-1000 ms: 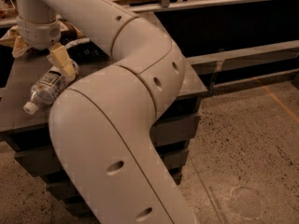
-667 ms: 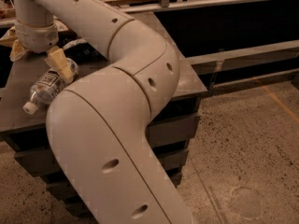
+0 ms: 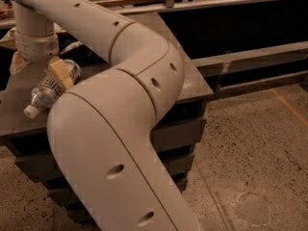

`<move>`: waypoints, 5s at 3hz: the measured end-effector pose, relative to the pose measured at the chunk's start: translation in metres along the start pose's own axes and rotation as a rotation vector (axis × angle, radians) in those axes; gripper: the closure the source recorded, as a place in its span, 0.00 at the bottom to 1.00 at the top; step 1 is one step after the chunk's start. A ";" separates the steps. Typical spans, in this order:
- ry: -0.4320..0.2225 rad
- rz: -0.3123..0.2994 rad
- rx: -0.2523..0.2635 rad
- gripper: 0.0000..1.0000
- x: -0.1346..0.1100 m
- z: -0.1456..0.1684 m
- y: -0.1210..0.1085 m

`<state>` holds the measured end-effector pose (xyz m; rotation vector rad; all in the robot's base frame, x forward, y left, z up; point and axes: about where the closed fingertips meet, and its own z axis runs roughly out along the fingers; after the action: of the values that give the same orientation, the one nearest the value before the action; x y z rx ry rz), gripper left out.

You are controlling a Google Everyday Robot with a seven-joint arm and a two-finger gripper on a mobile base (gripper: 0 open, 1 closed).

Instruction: Place blue plastic bottle upright

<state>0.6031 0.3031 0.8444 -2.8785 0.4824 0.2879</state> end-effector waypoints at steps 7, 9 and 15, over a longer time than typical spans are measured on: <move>0.062 0.175 0.078 1.00 -0.016 -0.042 0.031; -0.033 0.263 0.362 1.00 -0.044 -0.068 0.094; 0.194 0.204 1.136 1.00 -0.049 -0.116 0.115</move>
Offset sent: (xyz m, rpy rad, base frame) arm -0.0390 -0.0262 -0.0069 -0.0875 0.0929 0.0061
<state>0.5363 0.1838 0.9473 -1.7507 0.6819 -0.2001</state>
